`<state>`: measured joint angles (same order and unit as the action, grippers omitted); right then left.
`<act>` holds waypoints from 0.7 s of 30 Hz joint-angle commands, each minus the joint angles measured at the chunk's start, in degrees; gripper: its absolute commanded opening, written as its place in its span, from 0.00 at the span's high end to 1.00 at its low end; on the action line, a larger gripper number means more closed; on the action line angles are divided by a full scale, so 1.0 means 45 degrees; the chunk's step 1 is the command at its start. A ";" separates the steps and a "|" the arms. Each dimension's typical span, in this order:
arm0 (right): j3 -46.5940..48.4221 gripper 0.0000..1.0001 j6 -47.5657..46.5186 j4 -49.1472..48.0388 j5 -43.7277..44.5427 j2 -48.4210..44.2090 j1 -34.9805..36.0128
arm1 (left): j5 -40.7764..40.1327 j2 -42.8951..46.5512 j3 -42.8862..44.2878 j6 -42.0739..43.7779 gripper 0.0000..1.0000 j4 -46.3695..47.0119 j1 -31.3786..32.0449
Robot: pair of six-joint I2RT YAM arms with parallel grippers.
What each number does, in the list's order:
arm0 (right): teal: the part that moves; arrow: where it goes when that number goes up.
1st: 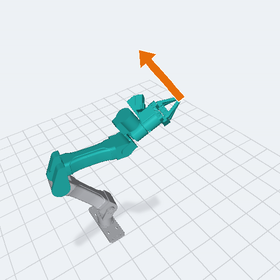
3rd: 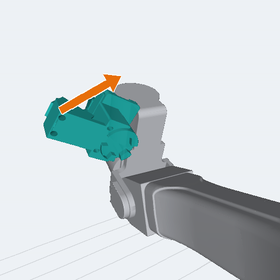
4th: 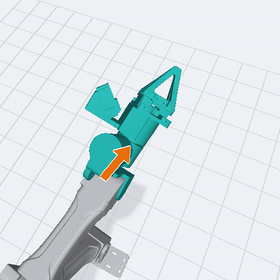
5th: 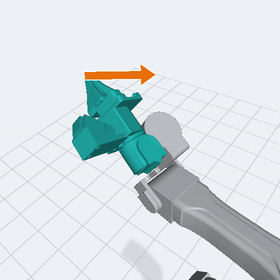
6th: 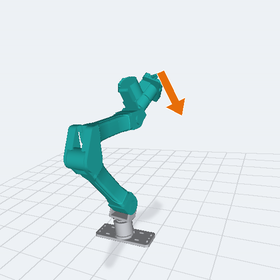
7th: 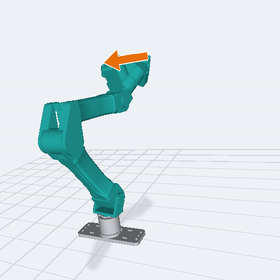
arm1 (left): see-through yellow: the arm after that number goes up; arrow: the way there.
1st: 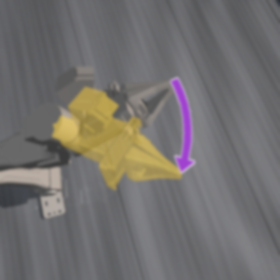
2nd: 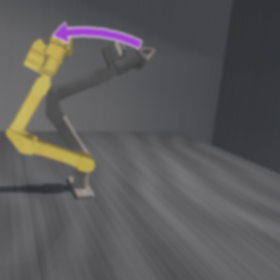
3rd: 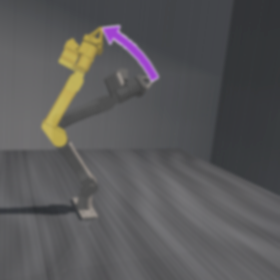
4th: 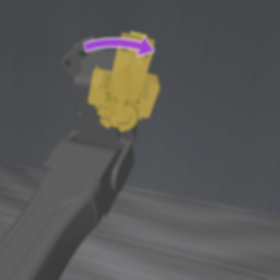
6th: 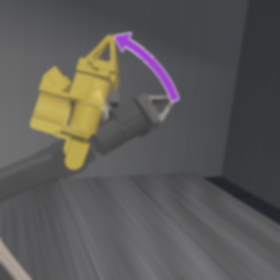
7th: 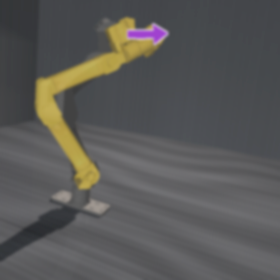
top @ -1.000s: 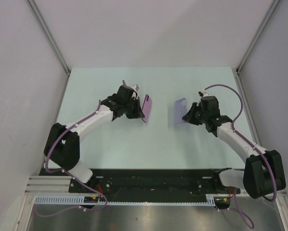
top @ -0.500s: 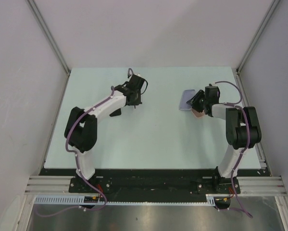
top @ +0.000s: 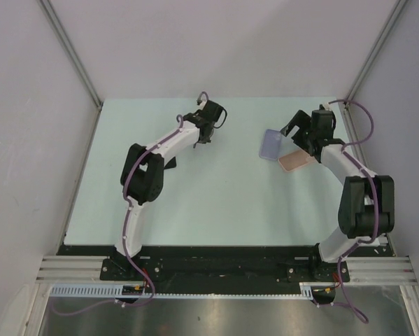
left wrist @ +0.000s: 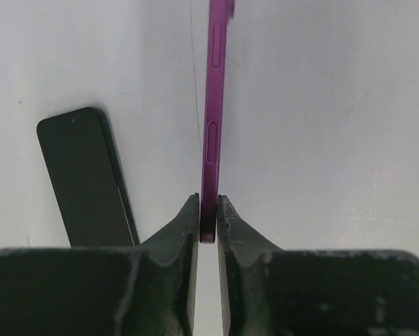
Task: Take the phone out of the phone case
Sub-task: Place the phone at the center of the board, then reset both arms
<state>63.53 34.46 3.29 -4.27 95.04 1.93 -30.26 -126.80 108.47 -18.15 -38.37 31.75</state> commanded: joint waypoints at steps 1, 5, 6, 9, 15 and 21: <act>0.0317 0.00 -0.1365 0.3054 0.1824 -0.1880 0.0156 | 0.0004 -0.0005 0.1169 0.0401 0.75 -0.0047 0.0094; -0.0151 0.00 -0.1914 0.4521 0.2978 -0.3441 0.0234 | 0.0824 0.0480 0.1094 0.0304 0.25 -0.0107 0.0094; -0.0423 0.00 -0.2012 0.4852 0.3464 -0.4122 0.0234 | 0.1078 0.0812 0.0937 0.0226 0.19 -0.0048 0.0094; -0.0893 0.00 -0.2247 0.5439 0.3491 -0.5219 0.0098 | 0.2151 0.2408 0.0001 -0.0027 0.09 0.0245 0.0094; -0.1597 0.00 -0.2247 0.6728 0.3682 -0.7369 0.0000 | 0.4339 0.7072 -0.4136 -0.0224 0.05 0.2037 0.0074; -0.2202 0.00 -0.2208 0.7511 0.4426 -0.8405 -0.0039 | 0.5103 1.0849 -0.8318 -0.0496 0.05 0.2434 0.0035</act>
<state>55.18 25.15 33.30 12.03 59.55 2.00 -11.46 -86.24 79.37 -18.68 -29.30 31.92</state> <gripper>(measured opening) 0.994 0.954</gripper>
